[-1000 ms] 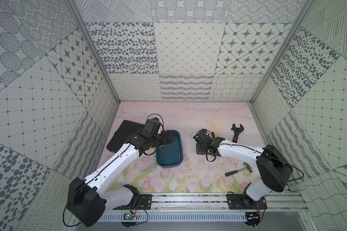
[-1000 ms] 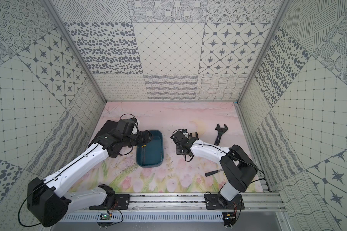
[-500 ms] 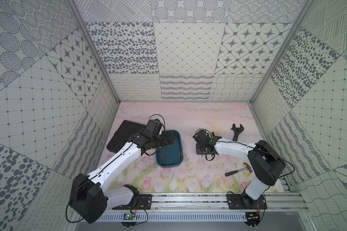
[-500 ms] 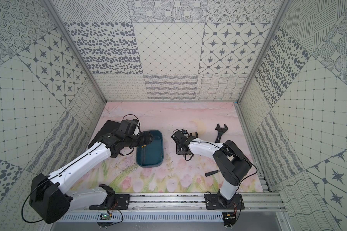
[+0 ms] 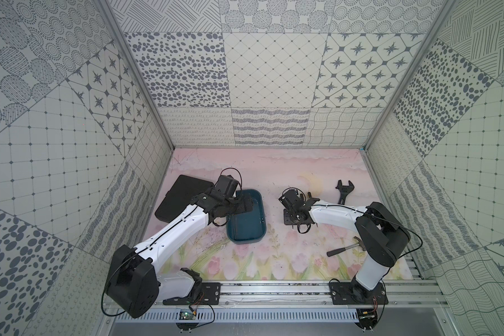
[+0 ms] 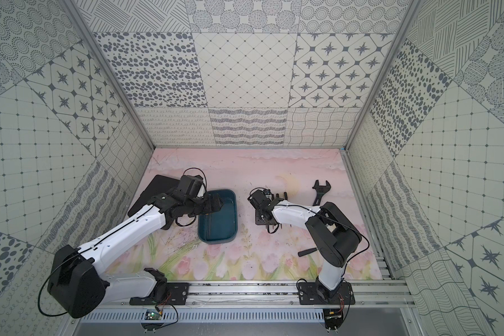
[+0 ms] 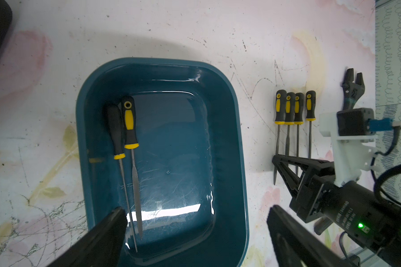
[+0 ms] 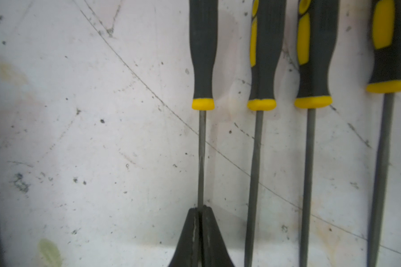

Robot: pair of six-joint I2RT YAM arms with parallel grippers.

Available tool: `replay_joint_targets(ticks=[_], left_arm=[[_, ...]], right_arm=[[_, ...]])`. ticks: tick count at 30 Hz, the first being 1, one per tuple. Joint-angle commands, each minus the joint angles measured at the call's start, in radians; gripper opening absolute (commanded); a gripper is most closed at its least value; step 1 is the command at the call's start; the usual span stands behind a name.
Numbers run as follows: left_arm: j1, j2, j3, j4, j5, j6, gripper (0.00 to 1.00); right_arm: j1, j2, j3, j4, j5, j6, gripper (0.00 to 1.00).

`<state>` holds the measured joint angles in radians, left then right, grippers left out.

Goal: Take the file tool out of the storage box
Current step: Place the file tool at the center of the board.

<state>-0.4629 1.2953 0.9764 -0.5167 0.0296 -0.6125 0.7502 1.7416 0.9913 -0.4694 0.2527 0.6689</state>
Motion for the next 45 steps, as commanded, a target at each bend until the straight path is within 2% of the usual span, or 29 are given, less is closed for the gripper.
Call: replay_joint_targets(ticks=[1, 14, 25, 32, 36, 45], left_arm=[[0.0, 0.011, -0.001, 0.012, -0.016, 0.022, 0.99], [-0.001, 0.037, -0.008, 0.016, -0.048, 0.025, 0.99], [-0.001, 0.139, 0.063, -0.014, -0.08, 0.038, 0.95], [0.0, 0.228, 0.123, -0.032, -0.111, 0.029, 0.85], [-0.001, 0.279, 0.151, -0.048, -0.153, 0.033, 0.73], [0.0, 0.397, 0.211, -0.077, -0.231, 0.021, 0.6]], right_arm=[[-0.004, 0.015, 0.026, 0.026, 0.012, -0.008, 0.0], [-0.003, -0.045, 0.039, 0.02, 0.041, -0.04, 0.16], [0.013, -0.226, -0.03, 0.075, -0.031, -0.12, 0.27], [0.029, -0.374, -0.134, 0.218, -0.235, -0.179, 0.38], [0.028, -0.435, -0.184, 0.281, -0.329, -0.195, 0.43], [0.029, -0.519, -0.24, 0.319, -0.419, -0.221, 0.49]])
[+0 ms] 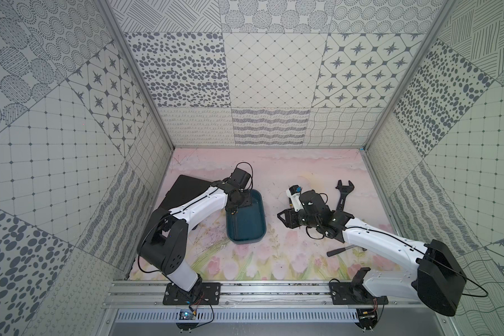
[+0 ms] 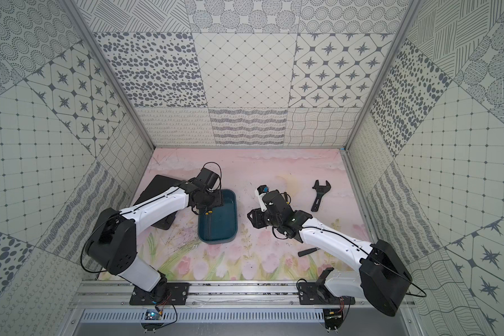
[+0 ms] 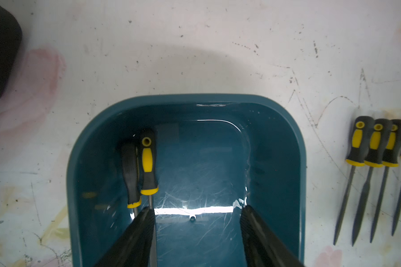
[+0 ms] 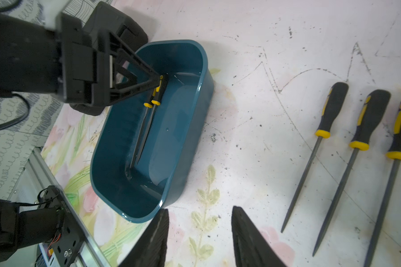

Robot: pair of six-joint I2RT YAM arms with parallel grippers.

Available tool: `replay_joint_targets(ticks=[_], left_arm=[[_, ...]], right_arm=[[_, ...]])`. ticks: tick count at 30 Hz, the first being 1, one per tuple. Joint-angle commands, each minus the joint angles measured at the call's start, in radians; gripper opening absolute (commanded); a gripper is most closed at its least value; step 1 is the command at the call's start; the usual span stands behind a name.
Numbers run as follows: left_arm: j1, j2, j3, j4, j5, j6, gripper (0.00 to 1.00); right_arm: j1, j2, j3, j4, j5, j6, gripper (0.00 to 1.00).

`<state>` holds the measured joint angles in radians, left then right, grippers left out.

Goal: Take the file tool out of the storage box
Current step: Place the file tool at the center of the board, then pick up the file tool from the storage box.

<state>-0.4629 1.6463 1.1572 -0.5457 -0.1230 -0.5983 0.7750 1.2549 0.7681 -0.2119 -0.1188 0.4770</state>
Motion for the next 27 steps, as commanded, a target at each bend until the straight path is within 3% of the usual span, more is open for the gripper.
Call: replay_joint_targets(ticks=[1, 10, 27], left_arm=[[-0.001, 0.056, 0.038, -0.048, -0.083, 0.005, 0.6], [0.006, 0.192, 0.119, -0.101, -0.146, -0.013, 0.56], [0.023, 0.287, 0.167, -0.127, -0.199, -0.007, 0.54]], right_arm=[[0.004, -0.037, -0.019, 0.061, -0.054, -0.03, 0.5], [0.002, -0.073, -0.05, 0.086, -0.131, -0.027, 0.52], [-0.023, -0.083, -0.081, 0.103, -0.166, -0.012, 0.57]])
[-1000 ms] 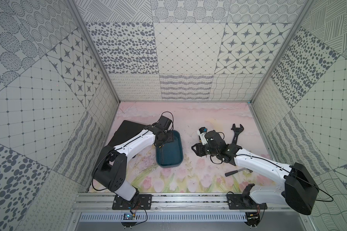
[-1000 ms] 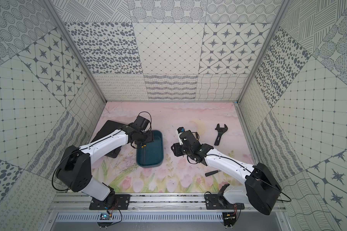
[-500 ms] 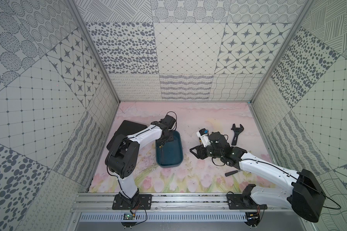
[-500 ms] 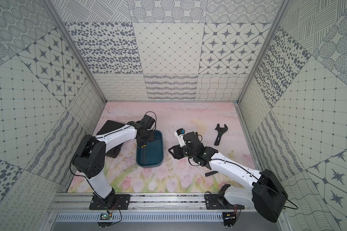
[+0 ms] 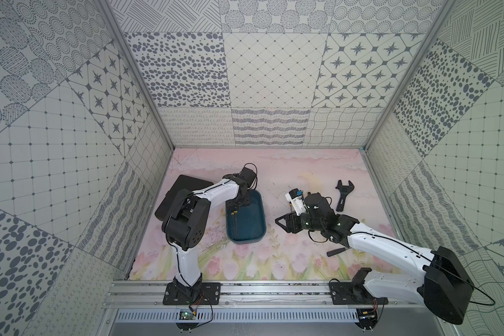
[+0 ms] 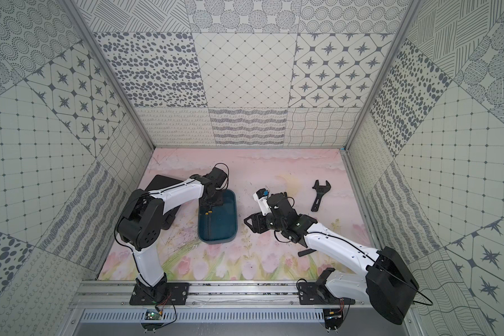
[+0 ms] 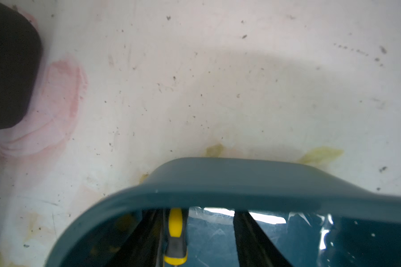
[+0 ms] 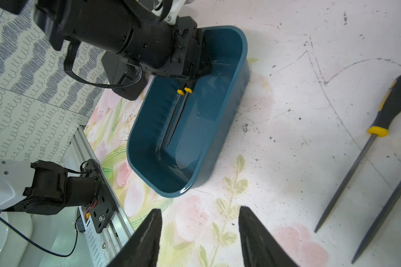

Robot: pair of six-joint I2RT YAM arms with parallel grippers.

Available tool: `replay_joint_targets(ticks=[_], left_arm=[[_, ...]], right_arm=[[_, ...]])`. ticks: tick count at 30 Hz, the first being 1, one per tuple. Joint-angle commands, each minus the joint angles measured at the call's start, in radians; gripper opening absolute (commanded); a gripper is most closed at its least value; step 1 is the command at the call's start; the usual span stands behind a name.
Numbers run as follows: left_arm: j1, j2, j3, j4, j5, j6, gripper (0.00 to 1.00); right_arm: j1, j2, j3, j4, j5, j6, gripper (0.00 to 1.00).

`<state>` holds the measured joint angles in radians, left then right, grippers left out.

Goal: Take the file tool out of the storage box
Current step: Pick up the file tool from the storage box.

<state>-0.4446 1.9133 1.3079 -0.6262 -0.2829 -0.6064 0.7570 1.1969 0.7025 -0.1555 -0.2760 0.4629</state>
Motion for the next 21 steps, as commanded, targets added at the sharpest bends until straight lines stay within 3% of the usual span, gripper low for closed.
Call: replay_joint_targets(ticks=[1, 14, 21], left_arm=[[0.005, 0.025, 0.016, -0.046, -0.036, 0.002, 0.53], [0.003, 0.05, 0.009, -0.022, 0.003, 0.011, 0.43], [0.004, 0.05, 0.008, -0.01, 0.062, 0.016, 0.23]], right_arm=[[-0.007, -0.025, -0.016, 0.046, -0.009, 0.002, 0.57], [-0.012, -0.039, -0.033, 0.049, -0.002, 0.006, 0.58], [-0.012, -0.049, -0.042, 0.051, -0.003, 0.011, 0.58]])
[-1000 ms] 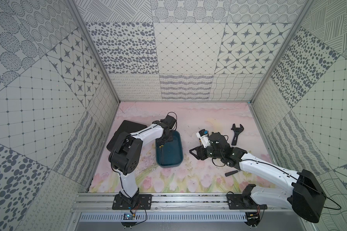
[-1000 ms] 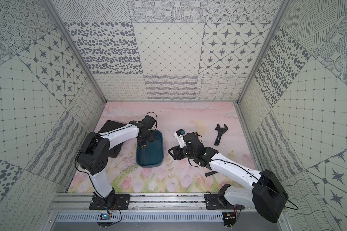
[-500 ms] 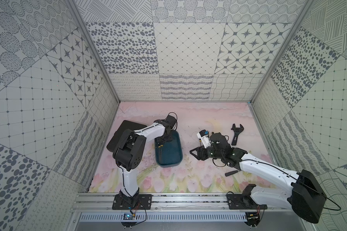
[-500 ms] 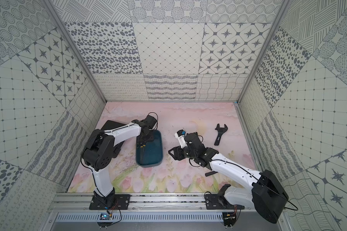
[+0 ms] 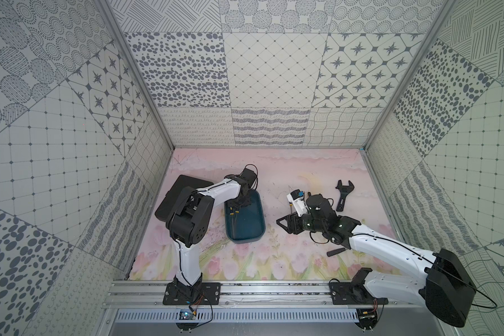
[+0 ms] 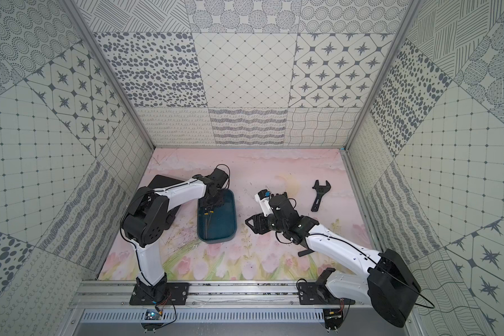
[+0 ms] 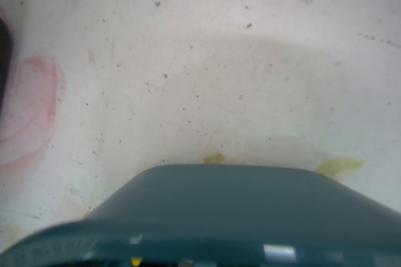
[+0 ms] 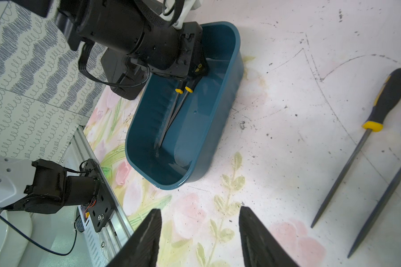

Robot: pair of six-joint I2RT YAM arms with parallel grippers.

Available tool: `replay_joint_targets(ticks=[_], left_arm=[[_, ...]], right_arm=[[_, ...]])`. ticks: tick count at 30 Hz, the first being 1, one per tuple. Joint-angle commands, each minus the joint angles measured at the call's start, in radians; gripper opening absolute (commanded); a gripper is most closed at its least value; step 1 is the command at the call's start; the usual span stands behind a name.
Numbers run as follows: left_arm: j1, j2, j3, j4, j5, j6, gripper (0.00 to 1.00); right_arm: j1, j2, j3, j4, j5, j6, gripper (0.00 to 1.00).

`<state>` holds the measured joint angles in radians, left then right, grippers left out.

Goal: Take the file tool out of the storage box
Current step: Pick up the file tool from the storage box.

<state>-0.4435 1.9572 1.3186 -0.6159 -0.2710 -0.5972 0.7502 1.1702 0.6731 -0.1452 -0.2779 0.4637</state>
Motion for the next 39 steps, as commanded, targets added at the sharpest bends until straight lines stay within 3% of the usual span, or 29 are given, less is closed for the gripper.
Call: replay_joint_targets(ticks=[1, 12, 17, 28, 39], left_arm=[[0.002, 0.002, -0.006, -0.015, 0.065, 0.009, 0.2], [0.001, -0.162, -0.102, 0.086, 0.262, -0.033, 0.1], [0.001, -0.267, -0.132, 0.126, 0.373, -0.088, 0.08], [0.0, -0.462, -0.25, 0.225, 0.395, -0.192, 0.06], [0.001, -0.501, -0.28, 0.27, 0.406, -0.258, 0.03]], right_arm=[[-0.005, -0.021, -0.014, 0.044, -0.004, 0.01, 0.58], [-0.006, 0.023, -0.031, 0.171, -0.09, 0.079, 0.58], [-0.005, 0.125, -0.018, 0.297, -0.172, 0.138, 0.58], [0.015, 0.308, 0.029, 0.498, -0.271, 0.249, 0.52], [0.069, 0.376, 0.075, 0.526, -0.262, 0.271, 0.38]])
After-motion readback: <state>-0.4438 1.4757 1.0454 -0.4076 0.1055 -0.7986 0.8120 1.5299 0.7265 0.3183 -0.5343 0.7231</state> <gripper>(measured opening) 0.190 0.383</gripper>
